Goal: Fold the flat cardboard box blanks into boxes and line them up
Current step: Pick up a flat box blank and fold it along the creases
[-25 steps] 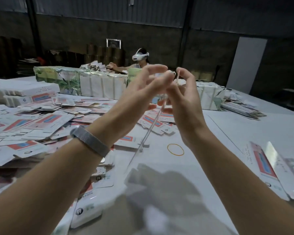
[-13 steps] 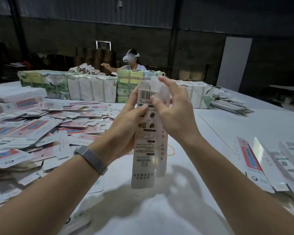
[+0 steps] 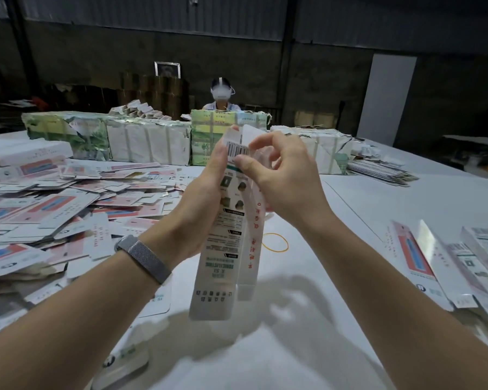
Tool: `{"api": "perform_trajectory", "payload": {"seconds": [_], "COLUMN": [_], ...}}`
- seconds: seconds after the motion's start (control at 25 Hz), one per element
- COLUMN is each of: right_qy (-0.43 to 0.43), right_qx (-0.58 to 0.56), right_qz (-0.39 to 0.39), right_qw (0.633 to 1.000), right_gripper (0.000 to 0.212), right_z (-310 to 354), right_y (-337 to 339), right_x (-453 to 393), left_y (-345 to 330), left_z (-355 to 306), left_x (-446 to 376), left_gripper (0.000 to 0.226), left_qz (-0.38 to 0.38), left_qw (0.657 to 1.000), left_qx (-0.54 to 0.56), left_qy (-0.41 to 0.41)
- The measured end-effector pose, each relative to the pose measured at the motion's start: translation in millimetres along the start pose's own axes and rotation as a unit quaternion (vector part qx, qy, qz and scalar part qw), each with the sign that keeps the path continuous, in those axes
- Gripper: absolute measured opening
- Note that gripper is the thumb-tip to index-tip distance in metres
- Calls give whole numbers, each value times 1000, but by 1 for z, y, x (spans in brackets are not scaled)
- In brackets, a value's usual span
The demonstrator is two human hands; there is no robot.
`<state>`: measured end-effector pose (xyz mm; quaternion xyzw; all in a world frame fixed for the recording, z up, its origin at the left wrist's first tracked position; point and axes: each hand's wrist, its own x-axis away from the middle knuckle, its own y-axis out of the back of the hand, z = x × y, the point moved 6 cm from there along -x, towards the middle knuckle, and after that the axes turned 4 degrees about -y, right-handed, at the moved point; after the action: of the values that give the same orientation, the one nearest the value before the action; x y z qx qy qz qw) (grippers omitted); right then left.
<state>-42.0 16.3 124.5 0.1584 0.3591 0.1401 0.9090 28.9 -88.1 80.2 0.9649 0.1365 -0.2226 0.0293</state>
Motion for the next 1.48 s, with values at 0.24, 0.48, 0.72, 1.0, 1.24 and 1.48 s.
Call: {"api": "perform_trajectory", "payload": {"seconds": [0.24, 0.48, 0.72, 1.0, 1.24, 1.48], "right_qy": [-27, 12, 7, 60, 44, 36], "right_qx": [-5, 8, 63, 0, -278, -363], "right_qz": [104, 122, 198, 126, 35, 12], "right_qw": [994, 992, 978, 990, 959, 931], "right_gripper": [25, 27, 29, 27, 22, 10], "right_z": [-2, 2, -2, 3, -1, -1], "right_y": [2, 8, 12, 12, -2, -10], "right_x": [-8, -11, -13, -14, 1, 8], "left_y": [-10, -13, -18, -16, -12, -18], "left_z": [1, -1, 7, 12, 2, -11], "left_x": [-1, 0, 1, 0, -4, 0], "left_gripper": [52, 56, 68, 74, 55, 48], "left_qz": [29, 30, 75, 40, -31, -37], "left_qw": [999, 998, 997, 997, 995, 985], "left_qx": [-5, -61, -8, 48, 70, 111], "left_qy": [-21, -13, 25, 33, -59, -129]}}
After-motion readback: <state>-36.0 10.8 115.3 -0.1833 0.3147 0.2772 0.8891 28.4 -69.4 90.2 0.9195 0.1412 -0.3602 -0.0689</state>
